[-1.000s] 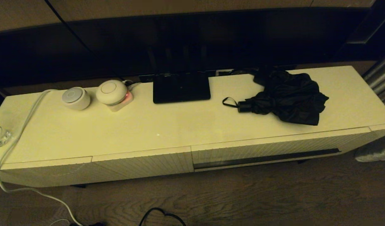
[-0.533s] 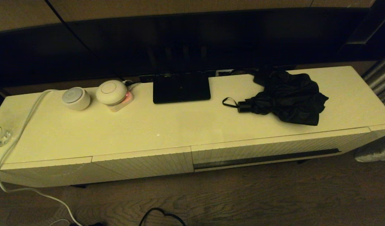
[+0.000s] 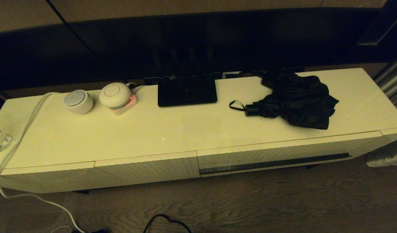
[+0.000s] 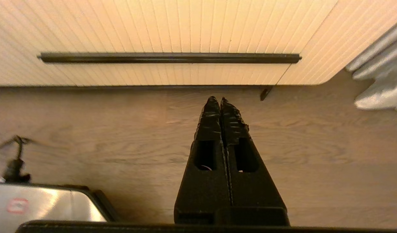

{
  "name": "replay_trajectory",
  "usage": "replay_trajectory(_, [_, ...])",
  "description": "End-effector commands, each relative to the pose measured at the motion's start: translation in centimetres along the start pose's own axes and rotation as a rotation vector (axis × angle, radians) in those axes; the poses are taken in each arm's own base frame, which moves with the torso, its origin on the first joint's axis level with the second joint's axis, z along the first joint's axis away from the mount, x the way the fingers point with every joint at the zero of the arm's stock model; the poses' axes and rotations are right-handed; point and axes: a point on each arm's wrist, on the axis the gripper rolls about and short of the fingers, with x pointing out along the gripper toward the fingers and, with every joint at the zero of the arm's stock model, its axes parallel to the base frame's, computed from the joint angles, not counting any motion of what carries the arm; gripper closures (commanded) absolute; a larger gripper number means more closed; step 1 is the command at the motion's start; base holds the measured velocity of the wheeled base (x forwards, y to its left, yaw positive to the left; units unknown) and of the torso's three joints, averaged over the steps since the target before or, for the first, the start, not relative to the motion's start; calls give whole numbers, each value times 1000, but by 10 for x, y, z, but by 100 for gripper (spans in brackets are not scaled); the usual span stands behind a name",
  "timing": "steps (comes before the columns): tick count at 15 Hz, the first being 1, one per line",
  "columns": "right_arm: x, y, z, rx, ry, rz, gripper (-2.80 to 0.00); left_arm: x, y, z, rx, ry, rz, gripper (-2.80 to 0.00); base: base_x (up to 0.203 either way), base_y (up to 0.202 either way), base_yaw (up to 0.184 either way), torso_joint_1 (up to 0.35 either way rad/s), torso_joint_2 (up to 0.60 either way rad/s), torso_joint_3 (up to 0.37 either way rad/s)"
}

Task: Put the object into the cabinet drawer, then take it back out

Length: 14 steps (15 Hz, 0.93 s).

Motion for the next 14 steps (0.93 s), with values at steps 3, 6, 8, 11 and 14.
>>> replay_trajectory(3, [0, 0, -2, 21, 9, 0, 0, 0, 0, -1, 0, 3, 1, 0, 0, 0, 0, 0, 0, 0])
replay_trajectory(6, [0, 0, -2, 15, 7, 2, 0, 0, 0, -1, 0, 3, 1, 0, 0, 0, 0, 0, 0, 0])
replay_trajectory(8, [0, 0, -2, 8, 10, 2, 0, 0, 0, -1, 0, 3, 1, 0, 0, 0, 0, 0, 0, 0])
replay_trajectory(11, [0, 0, -2, 17, 9, 2, 0, 0, 0, -1, 0, 3, 1, 0, 0, 0, 0, 0, 0, 0])
replay_trajectory(14, [0, 0, -2, 18, 9, 2, 0, 0, 0, -1, 0, 3, 1, 0, 0, 0, 0, 0, 0, 0])
